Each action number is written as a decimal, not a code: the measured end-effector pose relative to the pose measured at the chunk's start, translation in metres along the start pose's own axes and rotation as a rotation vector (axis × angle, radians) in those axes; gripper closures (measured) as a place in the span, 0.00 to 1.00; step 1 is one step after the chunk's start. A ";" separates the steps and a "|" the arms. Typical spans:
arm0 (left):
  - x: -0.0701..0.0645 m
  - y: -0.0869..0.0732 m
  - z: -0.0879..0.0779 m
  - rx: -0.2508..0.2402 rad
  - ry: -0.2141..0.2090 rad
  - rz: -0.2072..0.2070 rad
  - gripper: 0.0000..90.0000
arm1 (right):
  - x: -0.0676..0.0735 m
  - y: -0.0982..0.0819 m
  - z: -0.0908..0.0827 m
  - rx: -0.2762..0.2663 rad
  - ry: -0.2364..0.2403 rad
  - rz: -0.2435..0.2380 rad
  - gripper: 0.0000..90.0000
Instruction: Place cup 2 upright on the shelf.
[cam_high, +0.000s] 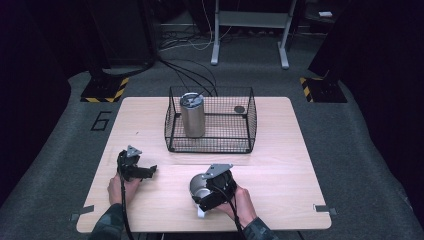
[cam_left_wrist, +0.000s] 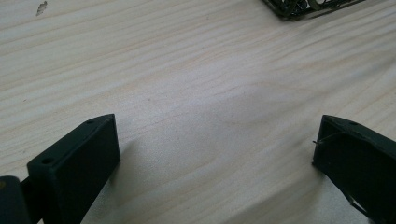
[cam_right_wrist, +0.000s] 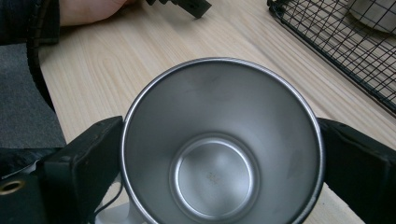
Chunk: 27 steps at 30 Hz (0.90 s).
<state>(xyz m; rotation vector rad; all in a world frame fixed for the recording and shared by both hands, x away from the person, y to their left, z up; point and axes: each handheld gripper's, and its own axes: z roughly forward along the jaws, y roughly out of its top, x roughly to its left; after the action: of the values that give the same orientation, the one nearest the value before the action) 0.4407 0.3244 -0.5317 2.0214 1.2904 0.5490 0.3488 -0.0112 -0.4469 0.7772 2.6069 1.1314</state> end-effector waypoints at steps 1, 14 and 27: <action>0.000 0.000 0.000 0.000 0.000 -0.002 0.00 | 0.000 0.000 -0.001 0.010 0.006 0.005 0.06; 0.001 0.000 0.000 -0.005 0.006 0.007 0.00 | -0.003 -0.003 0.000 -0.009 0.025 0.012 0.06; 0.001 0.001 0.001 -0.006 0.007 0.008 0.00 | -0.011 -0.004 -0.006 -0.027 0.014 0.052 0.06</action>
<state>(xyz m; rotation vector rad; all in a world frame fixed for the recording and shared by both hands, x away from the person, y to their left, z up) 0.4417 0.3246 -0.5318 2.0223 1.2844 0.5631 0.3541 -0.0230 -0.4458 0.8387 2.5912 1.1881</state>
